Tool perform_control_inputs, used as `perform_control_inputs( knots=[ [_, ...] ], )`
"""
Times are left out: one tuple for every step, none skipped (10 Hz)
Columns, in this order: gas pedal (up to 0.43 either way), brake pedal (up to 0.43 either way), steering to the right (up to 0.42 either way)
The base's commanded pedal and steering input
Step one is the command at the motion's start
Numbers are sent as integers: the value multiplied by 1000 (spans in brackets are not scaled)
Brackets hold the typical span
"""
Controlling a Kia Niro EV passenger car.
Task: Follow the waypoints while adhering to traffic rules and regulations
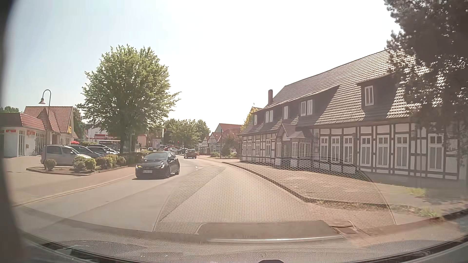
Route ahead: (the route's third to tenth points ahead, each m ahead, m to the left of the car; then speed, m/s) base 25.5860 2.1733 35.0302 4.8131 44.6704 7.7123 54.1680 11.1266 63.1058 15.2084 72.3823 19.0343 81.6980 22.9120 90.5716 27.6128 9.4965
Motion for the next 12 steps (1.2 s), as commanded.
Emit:
perform_control_inputs(
  knots=[
    [150, 0, -25],
    [150, 0, -25],
    [150, 0, -25],
    [150, 0, -25],
    [138, 0, -25],
    [138, 0, -26],
    [118, 0, -26],
    [118, 0, -26],
    [118, 0, -26],
    [118, 0, -26],
    [118, 0, -26],
    [118, 0, -27]
  ],
)
